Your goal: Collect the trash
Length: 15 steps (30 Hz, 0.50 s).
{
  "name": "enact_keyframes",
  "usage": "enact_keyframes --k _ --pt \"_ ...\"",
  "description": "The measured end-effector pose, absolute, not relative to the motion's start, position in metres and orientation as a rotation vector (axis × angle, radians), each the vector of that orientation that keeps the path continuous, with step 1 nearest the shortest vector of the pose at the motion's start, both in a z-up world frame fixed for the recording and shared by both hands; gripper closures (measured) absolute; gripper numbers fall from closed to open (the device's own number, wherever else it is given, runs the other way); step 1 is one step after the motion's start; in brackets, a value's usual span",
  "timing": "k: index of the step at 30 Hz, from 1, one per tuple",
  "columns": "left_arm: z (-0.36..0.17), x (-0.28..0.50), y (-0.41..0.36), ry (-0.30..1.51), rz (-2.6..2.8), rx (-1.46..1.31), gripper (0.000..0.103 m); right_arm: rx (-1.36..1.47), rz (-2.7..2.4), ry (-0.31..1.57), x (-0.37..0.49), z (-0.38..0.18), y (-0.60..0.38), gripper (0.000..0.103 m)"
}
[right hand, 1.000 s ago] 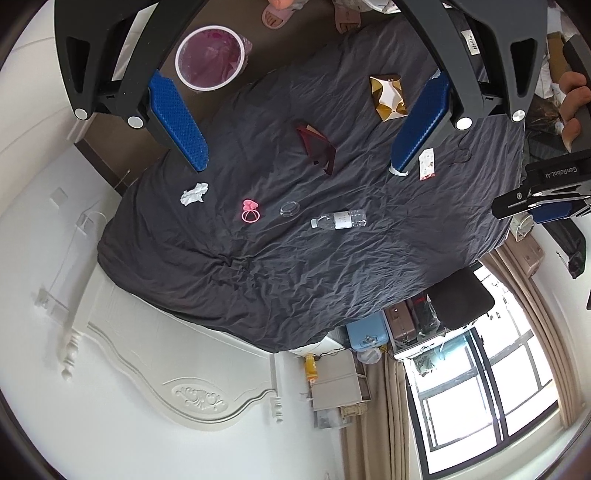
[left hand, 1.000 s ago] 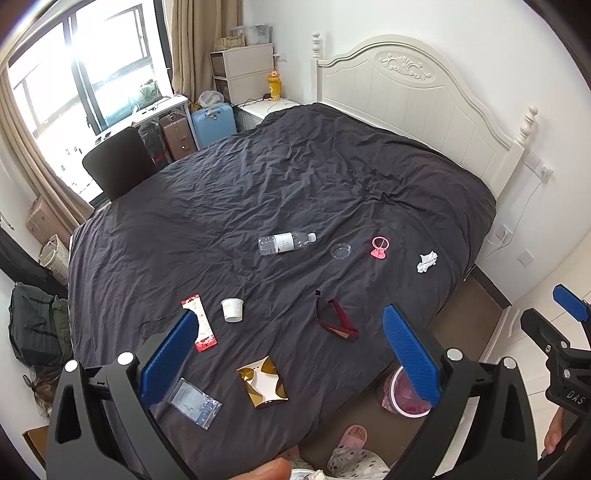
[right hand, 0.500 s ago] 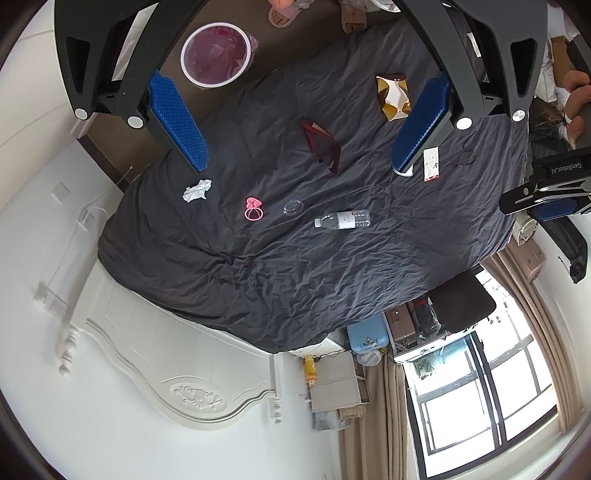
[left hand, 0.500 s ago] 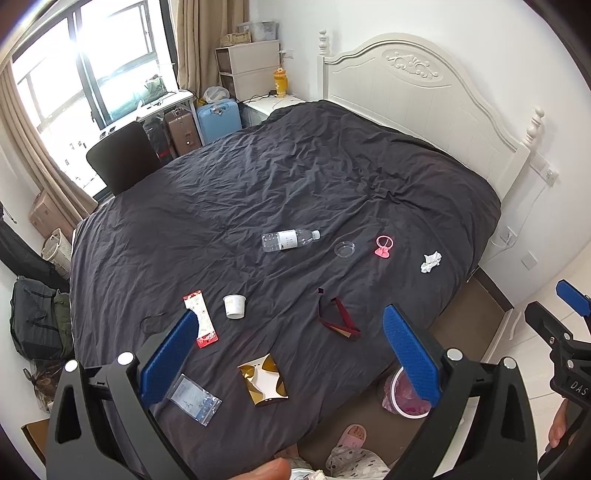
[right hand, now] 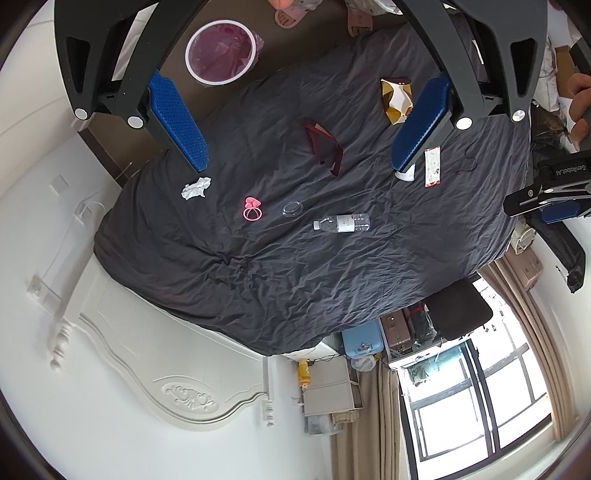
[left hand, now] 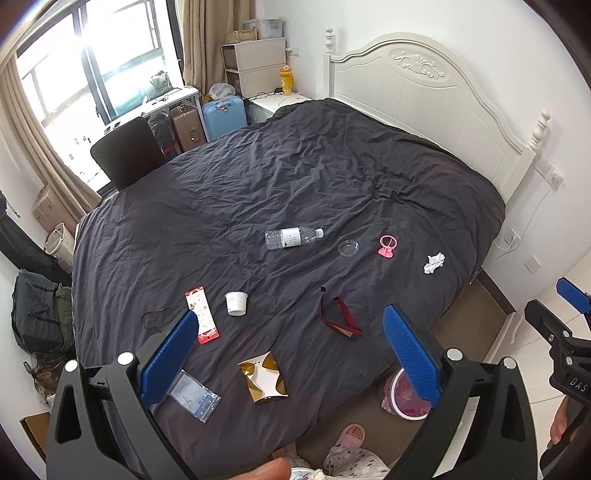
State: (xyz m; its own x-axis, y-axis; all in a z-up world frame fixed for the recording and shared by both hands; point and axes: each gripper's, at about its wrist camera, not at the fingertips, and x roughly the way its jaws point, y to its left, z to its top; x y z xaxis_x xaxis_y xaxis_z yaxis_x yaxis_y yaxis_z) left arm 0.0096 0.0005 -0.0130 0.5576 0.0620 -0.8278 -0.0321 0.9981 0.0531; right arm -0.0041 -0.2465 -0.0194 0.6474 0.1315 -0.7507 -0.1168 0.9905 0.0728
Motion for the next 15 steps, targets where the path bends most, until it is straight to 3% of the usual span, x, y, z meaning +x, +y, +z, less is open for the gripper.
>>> enact_keyframes --k 15 --pt "-0.0125 0.0132 0.0016 0.976 0.046 0.038 0.005 0.018 0.128 0.858 -0.0012 -0.0222 -0.2519 0.006"
